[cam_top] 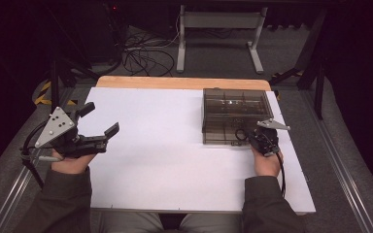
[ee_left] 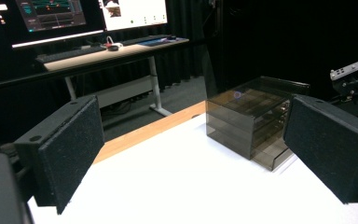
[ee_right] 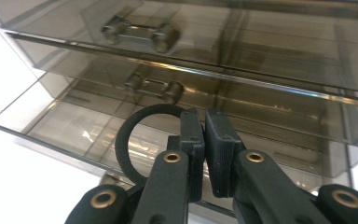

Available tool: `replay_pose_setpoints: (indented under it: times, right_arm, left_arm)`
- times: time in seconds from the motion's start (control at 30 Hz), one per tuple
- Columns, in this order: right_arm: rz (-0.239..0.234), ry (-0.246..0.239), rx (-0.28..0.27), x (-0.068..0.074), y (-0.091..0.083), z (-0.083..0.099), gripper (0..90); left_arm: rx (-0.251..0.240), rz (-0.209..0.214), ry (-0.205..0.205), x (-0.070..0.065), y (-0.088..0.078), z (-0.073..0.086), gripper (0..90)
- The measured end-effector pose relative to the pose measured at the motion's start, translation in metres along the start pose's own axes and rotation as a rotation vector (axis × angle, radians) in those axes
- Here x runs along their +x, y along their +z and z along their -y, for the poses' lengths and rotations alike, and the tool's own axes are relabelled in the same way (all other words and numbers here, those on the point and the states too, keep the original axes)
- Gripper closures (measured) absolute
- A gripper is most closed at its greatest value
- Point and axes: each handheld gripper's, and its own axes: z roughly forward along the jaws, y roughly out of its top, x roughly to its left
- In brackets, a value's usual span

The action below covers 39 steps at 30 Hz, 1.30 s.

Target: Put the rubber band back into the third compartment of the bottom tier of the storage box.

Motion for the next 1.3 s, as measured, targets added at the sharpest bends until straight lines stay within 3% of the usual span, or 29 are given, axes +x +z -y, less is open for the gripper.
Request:
replay_pose_setpoints:
  times: [0.47,1.3]
  right_arm:
    - [0.032,0.053,0.0,-0.016,-0.003,0.005,86.2]
    - [0.123,0.062,0.021,-0.034,0.002,0.013,84.9]
  left_arm:
    - [0.003,0.0,0.003,0.0,0.0,0.0,5.8]
    - [0.016,0.006,0.007,-0.001,0.003,0.002,6.0]
